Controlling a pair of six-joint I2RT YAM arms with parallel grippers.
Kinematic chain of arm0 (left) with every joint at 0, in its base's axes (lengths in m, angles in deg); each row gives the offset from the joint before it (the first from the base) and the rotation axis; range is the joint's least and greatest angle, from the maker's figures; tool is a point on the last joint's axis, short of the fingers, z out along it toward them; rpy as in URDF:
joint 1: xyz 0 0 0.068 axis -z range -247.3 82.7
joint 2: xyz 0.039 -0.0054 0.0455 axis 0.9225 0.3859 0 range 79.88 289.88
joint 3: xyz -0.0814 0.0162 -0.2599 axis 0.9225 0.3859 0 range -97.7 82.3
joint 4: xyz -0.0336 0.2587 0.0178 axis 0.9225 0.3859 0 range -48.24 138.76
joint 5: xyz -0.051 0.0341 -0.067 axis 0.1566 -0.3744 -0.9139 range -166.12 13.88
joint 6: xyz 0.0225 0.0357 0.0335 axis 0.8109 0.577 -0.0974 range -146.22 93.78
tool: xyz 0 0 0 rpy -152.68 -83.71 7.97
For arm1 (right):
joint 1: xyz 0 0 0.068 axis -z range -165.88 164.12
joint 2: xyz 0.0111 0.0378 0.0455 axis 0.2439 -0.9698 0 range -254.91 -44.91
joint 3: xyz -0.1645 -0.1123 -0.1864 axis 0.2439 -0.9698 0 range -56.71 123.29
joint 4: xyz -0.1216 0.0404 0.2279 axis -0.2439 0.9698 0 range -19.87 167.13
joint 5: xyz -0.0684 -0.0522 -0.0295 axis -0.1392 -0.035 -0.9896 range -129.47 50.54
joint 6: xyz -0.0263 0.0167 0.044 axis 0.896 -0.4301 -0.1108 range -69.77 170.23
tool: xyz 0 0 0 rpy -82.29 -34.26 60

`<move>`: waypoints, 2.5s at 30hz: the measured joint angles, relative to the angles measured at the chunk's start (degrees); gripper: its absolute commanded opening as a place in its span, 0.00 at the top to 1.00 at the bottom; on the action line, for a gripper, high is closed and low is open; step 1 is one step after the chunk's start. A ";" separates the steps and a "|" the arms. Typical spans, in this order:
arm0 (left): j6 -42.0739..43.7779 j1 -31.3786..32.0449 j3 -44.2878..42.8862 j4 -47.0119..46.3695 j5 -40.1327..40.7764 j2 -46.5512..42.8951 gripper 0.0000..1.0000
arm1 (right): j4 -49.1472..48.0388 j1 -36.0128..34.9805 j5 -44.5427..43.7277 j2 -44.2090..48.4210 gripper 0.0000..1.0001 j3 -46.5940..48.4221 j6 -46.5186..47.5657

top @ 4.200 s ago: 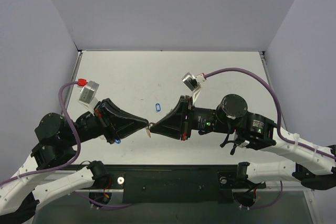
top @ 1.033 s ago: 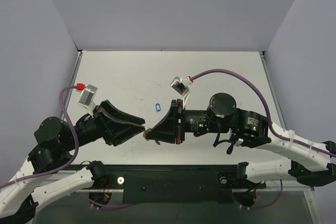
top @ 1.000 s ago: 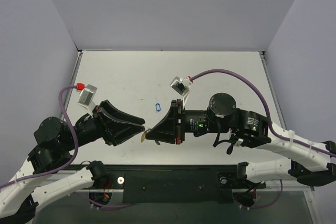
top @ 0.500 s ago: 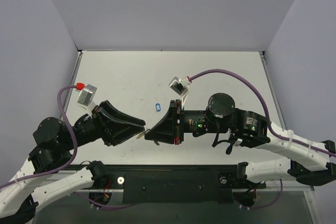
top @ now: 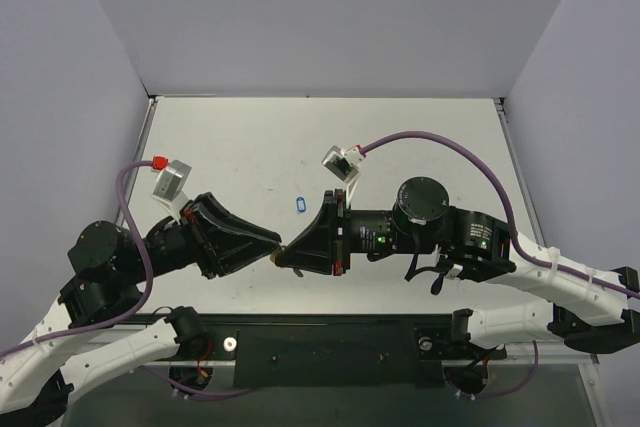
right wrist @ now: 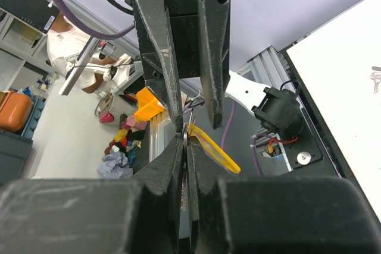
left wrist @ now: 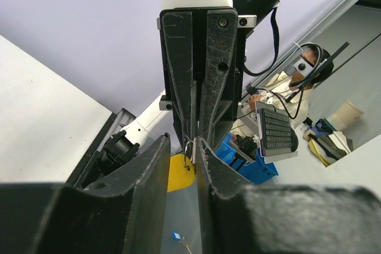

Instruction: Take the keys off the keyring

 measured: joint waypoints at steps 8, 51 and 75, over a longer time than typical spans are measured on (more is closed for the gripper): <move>0.02 0.20 -0.11 -0.72 -0.87 0.13 1.00 | 0.61 0.00 -0.55 0.00 1.00 0.02 0.17; 12.50 0.09 -12.68 21.49 -19.15 9.33 1.00 | 18.40 -0.85 9.84 -5.42 1.00 8.83 4.83; 13.49 0.13 -12.87 27.10 -18.75 8.74 0.24 | 19.12 -1.44 9.38 -7.87 1.00 11.39 6.21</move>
